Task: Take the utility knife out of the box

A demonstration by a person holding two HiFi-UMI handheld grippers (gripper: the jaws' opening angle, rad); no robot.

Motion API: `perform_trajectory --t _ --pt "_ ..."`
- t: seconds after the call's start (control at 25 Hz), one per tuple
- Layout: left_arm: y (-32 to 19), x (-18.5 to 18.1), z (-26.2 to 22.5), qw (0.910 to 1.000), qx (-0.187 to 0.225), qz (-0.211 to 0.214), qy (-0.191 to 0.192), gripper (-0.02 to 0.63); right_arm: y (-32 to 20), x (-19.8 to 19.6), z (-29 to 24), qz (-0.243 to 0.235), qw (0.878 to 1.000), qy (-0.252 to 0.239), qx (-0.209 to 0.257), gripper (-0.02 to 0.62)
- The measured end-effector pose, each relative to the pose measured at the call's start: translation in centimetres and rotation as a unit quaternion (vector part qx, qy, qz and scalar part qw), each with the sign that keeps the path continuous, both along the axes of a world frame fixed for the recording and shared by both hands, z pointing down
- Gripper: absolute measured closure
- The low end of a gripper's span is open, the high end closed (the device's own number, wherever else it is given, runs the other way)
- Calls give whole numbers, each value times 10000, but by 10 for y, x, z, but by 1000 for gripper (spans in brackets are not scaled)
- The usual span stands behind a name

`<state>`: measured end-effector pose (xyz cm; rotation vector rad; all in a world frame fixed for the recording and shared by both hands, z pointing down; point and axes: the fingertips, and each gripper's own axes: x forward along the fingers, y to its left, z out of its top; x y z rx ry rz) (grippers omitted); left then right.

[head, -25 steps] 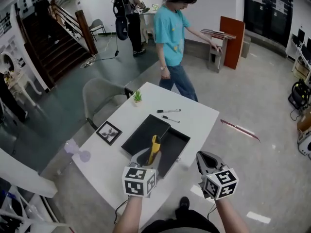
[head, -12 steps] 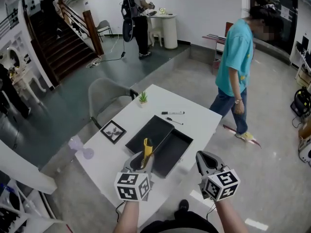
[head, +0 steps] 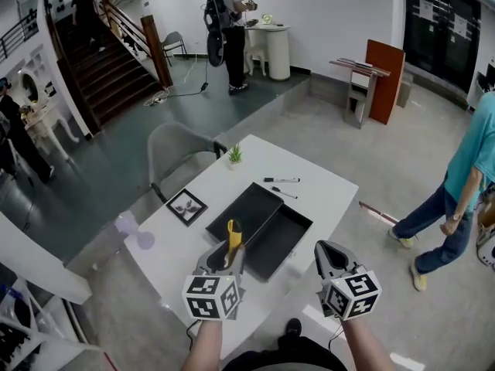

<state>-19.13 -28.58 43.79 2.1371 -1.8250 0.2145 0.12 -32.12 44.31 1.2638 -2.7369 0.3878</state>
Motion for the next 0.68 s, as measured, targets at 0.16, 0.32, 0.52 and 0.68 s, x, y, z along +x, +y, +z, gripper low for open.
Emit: perform_trajectory --t 0.16,0.32,0.52,0.68 --pt "2 -1 0 10000 3 -10 29 488 0 -1 -2 6 10000 -14 12 595" --pt "3 -2 2 10000 -12 41 39 488 1 -4 -3 -4 10000 -26 43 595" --pt "2 -1 2 9999 -14 102 74 488 2 -6 -5 -51 10000 0 80 595" --pt "-4 0 0 9998 -3 180 59 488 0 -7 -8 -35 9999 9 126 595"
